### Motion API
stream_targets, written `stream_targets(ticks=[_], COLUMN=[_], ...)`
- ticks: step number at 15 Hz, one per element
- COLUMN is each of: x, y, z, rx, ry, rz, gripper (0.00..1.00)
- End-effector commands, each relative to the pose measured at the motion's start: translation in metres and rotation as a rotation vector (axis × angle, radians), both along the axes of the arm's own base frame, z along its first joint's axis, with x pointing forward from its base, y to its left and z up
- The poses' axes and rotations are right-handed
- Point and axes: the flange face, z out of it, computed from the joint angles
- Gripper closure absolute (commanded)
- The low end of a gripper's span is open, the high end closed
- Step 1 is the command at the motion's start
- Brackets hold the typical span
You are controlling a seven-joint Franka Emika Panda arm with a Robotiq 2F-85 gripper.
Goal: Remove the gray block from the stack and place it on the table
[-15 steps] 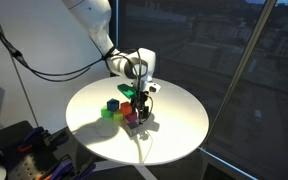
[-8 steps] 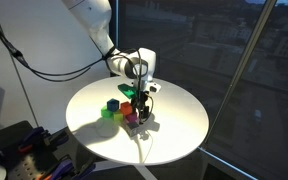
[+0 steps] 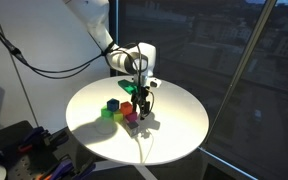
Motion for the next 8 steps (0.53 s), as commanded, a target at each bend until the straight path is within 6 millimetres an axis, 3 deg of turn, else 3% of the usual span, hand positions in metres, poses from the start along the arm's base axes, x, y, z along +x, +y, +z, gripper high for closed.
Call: stream_targets(ticks=[1, 8], x=[-0.007, -0.017], y=[0.008, 0.033], z=[0.028, 0.067], rx=[0.016, 0.044], ry=[-0.015, -0.027], rz=[0.036, 0.121], gripper=[0.00, 0.00])
